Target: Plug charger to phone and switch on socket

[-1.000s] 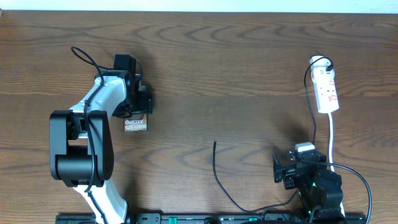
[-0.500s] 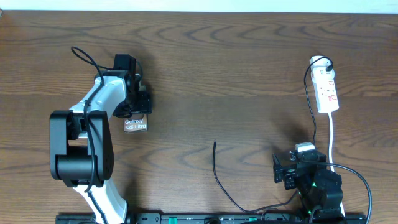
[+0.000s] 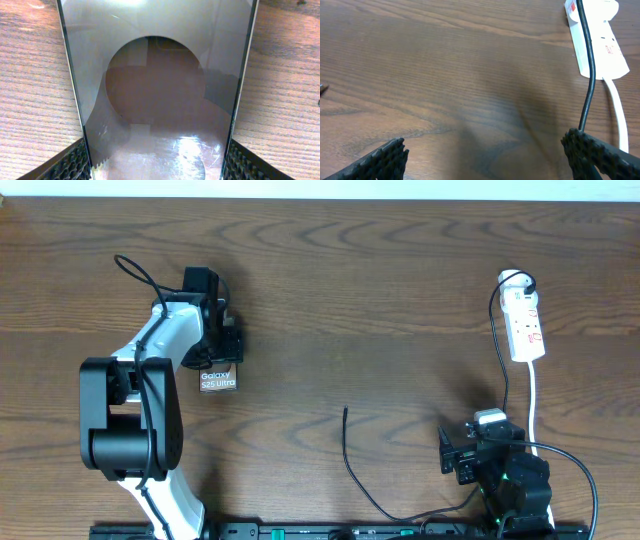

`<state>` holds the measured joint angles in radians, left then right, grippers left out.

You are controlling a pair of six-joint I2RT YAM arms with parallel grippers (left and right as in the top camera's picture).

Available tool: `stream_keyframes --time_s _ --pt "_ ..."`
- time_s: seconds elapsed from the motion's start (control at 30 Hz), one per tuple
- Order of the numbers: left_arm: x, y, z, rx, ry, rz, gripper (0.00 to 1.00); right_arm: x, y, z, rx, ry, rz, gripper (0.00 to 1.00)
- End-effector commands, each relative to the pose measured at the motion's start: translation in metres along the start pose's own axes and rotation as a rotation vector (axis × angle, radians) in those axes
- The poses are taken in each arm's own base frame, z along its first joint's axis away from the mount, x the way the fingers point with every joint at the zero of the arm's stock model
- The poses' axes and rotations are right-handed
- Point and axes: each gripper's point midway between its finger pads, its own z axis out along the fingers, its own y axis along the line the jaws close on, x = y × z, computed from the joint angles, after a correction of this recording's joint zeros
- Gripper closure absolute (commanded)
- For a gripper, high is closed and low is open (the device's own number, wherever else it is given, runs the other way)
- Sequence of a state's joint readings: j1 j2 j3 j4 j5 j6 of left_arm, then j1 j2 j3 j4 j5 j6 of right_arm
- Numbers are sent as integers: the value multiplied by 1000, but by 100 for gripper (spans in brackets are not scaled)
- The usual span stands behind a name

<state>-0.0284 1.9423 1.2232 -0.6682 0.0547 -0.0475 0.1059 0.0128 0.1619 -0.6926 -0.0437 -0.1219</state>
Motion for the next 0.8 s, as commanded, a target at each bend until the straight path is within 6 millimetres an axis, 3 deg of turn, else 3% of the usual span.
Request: stream_keyframes --time_s 0.0,0.1,0.23,0.4,0.43,0.67,0.77 --pt "-4 -5 1 24 -2 10 40 3 -3 0 14 9 -12 1" --pt "-4 -5 1 24 -2 10 41 3 -3 0 14 10 -12 1" --pt "-4 -5 1 24 -2 10 53 3 -3 0 14 10 -12 1" --pt "-4 -5 1 24 -2 10 81 3 -3 0 14 9 -12 1" --pt "-4 -5 1 24 -2 10 92 3 -3 0 14 10 -12 1" --pt "-7 -5 -7 26 -27 11 93 3 -3 0 14 9 -12 1" --pt "-16 -6 -25 33 -81 12 93 3 -3 0 14 10 -12 1"
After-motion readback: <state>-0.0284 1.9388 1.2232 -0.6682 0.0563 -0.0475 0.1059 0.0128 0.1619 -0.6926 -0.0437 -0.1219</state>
